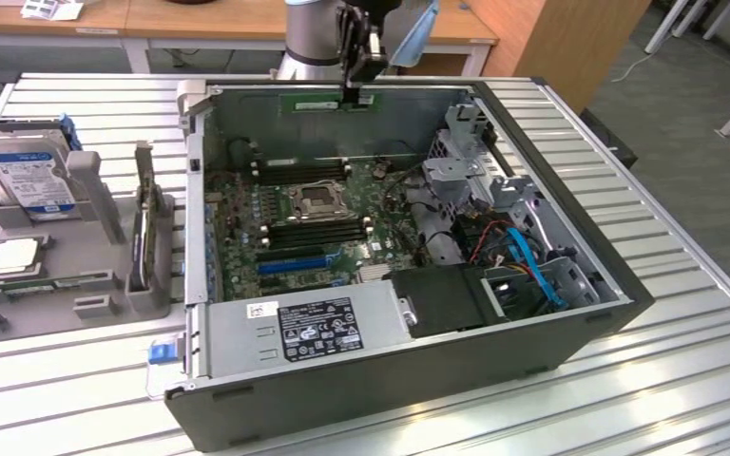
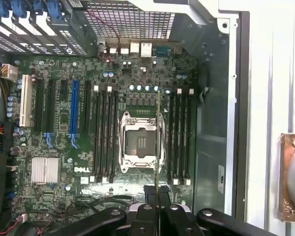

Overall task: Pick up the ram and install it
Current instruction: 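Insert the ram into the slot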

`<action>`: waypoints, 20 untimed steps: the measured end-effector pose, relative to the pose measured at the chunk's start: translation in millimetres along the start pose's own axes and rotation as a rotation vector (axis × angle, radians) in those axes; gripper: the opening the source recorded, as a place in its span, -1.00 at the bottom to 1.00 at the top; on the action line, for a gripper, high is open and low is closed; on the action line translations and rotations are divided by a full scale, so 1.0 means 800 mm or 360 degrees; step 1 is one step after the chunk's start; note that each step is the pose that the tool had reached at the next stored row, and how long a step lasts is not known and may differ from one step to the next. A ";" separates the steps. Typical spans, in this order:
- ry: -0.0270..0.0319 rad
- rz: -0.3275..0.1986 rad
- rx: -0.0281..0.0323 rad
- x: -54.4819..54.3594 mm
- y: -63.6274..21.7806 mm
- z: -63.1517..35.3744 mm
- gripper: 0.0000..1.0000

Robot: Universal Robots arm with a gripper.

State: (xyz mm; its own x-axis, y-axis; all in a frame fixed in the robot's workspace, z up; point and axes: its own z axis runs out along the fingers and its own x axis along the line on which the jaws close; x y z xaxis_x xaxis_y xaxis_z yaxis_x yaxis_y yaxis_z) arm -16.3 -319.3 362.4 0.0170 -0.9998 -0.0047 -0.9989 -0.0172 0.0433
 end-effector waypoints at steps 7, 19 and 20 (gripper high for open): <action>0.00000 0.0000 0.00001 0.048 0.001 0.002 -0.76; -0.00022 0.0052 0.00003 0.080 0.004 0.003 -0.76; -0.00030 0.0072 0.00004 0.080 0.004 0.003 -0.76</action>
State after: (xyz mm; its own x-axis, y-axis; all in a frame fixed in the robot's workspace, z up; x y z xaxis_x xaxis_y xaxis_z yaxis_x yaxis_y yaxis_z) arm -18.5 -383.2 359.8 -0.0280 -0.9996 -0.0046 -0.9987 0.0278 0.0433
